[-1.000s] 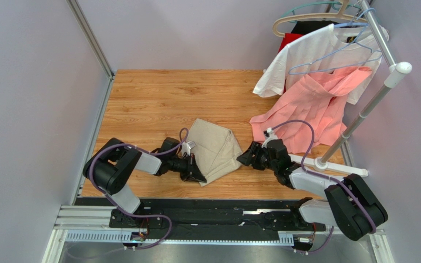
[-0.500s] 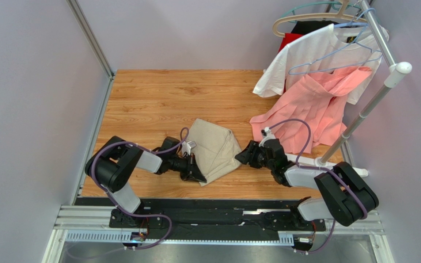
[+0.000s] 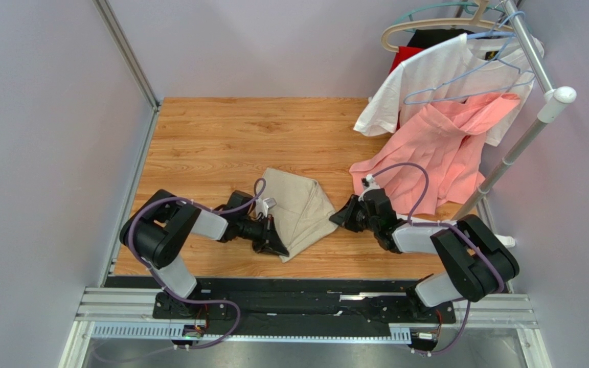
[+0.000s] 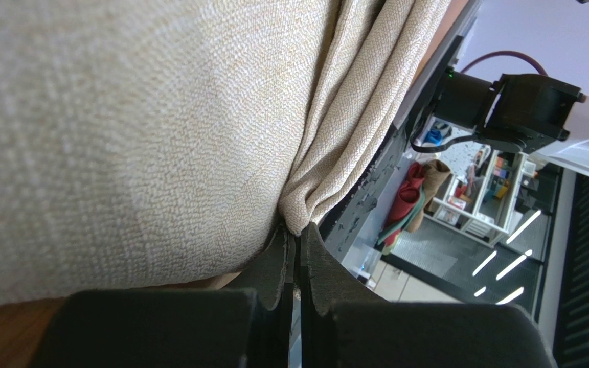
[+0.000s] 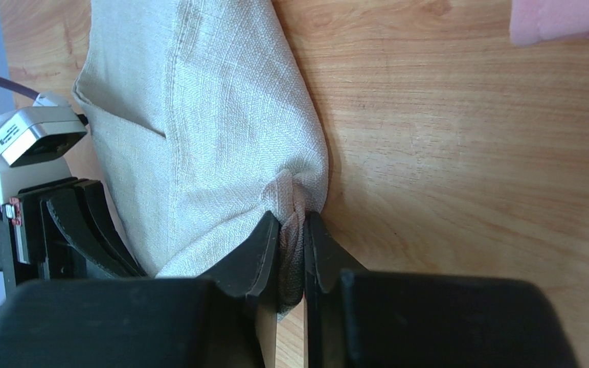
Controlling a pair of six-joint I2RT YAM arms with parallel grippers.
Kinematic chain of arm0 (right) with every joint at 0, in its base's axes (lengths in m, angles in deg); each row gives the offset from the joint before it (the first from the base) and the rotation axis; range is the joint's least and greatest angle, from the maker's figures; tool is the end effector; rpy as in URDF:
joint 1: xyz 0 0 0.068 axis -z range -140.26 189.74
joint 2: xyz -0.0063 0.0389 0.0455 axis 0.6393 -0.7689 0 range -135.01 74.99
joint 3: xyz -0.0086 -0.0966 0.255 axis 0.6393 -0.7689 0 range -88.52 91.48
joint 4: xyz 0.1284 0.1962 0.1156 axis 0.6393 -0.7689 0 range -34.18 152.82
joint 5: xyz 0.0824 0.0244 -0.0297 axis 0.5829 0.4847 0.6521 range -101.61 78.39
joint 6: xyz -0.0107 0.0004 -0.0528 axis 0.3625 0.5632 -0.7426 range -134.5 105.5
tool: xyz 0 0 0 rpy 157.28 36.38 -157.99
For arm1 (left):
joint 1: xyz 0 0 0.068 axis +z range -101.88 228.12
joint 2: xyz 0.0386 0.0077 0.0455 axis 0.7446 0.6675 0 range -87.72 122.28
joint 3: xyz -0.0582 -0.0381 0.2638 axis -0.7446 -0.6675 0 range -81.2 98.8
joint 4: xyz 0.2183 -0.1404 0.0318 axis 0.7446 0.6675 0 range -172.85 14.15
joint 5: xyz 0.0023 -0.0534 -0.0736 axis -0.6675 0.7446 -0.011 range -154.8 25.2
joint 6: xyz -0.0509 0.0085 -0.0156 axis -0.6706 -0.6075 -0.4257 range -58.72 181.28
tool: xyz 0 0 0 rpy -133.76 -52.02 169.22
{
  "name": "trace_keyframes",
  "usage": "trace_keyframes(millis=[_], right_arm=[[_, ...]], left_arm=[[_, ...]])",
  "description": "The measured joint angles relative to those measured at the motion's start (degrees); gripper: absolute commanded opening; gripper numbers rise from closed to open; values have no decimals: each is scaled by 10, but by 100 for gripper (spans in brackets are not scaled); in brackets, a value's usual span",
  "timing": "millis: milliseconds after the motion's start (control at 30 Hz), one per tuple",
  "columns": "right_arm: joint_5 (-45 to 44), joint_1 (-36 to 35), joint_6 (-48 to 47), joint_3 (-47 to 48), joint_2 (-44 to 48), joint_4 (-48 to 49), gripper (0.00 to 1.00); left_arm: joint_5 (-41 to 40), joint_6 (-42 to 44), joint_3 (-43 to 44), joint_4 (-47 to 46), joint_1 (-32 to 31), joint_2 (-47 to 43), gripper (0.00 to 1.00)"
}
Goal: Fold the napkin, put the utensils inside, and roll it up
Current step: Roll the napkin with the utensil
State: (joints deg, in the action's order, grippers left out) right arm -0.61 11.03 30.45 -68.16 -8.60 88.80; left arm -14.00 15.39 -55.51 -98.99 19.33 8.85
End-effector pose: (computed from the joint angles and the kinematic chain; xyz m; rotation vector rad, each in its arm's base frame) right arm 0.2082 0.1218 0.1182 0.2221 2.3568 0.8849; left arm 0.1996 -0.1412 0.0851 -0.0016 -2.6833 1.5133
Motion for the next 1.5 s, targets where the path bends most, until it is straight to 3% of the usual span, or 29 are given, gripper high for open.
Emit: trace_keyframes(millis=[67, 100, 200, 400, 533, 667, 933, 1167, 1500], right_arm=[[-5, 0, 3, 13, 0, -25, 0], [-7, 0, 5, 21, 1, -43, 0], [-19, -4, 7, 52, 2, -105, 0], [-52, -5, 6, 113, 2, -231, 0], [-73, -5, 5, 164, -9, -324, 0], [-98, -5, 4, 218, -26, -407, 0], [-111, -5, 2, 305, -73, -523, 0], [-108, -5, -3, 358, -107, -595, 0], [-86, -3, -12, 405, -150, -637, 0]], left_arm=[[-9, 11, 6, 20, -1, -8, 16], [-18, 18, 10, 35, -2, -15, 31], [-54, 46, 24, 90, -5, -48, 50], [-209, 116, 64, 221, -12, -184, 60], [-342, 158, 95, 275, -69, -262, 61], [-483, 217, 139, 283, -198, -293, 61], [-608, 332, 129, 187, -328, -281, 61], [-665, 420, 115, 83, -399, -207, 61], [-673, 490, 94, -28, -428, -113, 61]])
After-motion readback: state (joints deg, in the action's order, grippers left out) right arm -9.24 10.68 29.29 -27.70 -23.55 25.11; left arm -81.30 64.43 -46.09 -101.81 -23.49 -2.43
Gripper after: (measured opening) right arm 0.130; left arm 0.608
